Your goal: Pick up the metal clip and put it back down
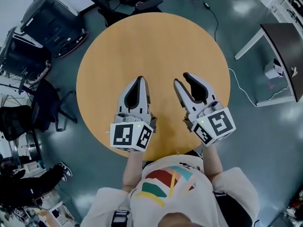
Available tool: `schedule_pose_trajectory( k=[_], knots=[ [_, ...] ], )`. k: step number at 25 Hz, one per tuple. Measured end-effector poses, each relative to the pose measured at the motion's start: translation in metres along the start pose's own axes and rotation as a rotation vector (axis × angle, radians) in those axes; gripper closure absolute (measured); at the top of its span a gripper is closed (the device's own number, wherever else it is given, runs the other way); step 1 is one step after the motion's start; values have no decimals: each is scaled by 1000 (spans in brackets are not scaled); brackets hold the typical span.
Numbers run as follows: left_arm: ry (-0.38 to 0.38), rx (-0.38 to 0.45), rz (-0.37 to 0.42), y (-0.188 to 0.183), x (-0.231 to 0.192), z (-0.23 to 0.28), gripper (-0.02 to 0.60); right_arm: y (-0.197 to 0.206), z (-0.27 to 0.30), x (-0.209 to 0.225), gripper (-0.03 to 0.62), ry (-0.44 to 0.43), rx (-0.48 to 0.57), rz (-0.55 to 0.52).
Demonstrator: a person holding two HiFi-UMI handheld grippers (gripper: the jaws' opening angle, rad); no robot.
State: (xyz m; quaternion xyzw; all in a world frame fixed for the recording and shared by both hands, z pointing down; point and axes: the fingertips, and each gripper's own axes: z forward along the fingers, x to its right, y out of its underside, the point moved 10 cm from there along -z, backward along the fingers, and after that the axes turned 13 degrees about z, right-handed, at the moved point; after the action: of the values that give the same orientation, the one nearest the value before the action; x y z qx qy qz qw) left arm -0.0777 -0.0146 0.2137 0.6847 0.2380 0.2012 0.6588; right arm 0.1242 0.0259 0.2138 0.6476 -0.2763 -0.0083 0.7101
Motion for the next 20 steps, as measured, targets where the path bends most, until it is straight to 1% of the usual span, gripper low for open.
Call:
schedule_pose_trajectory(
  k=[1,3,4,10,16,20],
  knots=[
    [-3,-3,2,0,-1,0,538,0,1,-1,458,5,2,-11],
    [-12,-5,10,2,-5,-2,538,3,2,-4,568,18,6,-37],
    [-19,-4,14,3,-7,-4,538,6,4,-6,580,19,4,-47],
    [-56,0,23,-1,-16,-8,538,7,14,-15,580,-5,-22,-74],
    [-76,-3,37,-3,-18,-3,538,5,23,-10,580,-24,-22,-73],
    [-87,-13,43,-8,-23,-6,538,6,28,-15,580,-40,-26,-69]
  ],
)
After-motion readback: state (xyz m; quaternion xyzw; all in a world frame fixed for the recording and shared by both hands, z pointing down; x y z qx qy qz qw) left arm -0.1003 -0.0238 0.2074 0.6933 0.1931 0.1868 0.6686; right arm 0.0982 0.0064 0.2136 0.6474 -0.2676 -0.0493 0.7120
